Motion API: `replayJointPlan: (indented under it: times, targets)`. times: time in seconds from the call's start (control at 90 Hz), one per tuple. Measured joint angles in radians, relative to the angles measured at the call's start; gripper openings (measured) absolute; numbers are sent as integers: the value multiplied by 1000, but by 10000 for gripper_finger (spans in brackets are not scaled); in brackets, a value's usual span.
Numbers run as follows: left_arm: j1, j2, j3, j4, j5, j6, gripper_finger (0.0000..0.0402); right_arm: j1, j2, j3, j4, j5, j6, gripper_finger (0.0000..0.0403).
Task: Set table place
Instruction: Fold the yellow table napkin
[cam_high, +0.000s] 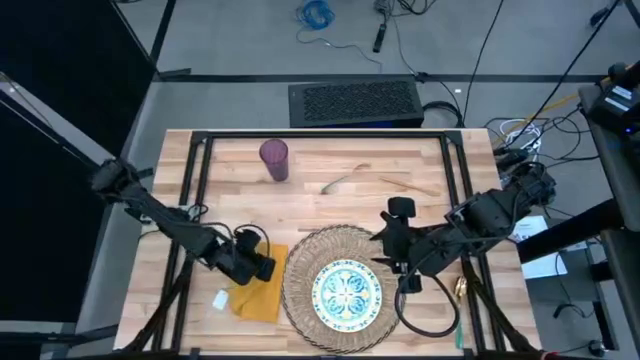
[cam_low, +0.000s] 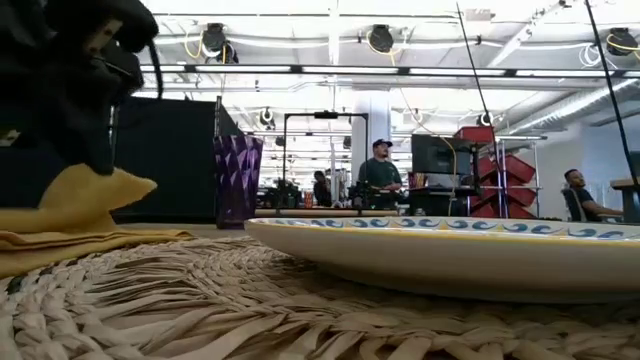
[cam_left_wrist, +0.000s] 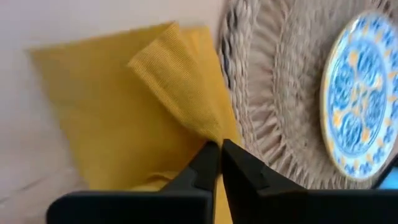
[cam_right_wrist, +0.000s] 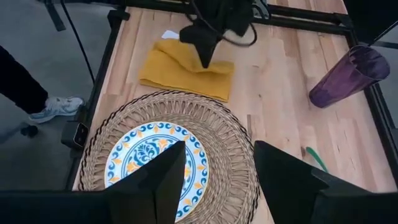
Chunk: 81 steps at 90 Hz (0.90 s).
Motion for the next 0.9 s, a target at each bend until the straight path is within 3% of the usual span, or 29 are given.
replayJointPlan:
  times: [0.344,0.556,0.711,0.9]
  targets:
    - [87,45,0,227,28,171,110,0,0,0,0,0,0,178]
    - [125,44,0,292,82,240,127,0,0,0,0,4,0,178]
    - [84,3,0,139,99,214,125,-6,0,0,-17,31,-2,178]
    - [-56,-36,0,-99,95,87,125,-27,0,0,-57,32,14,178]
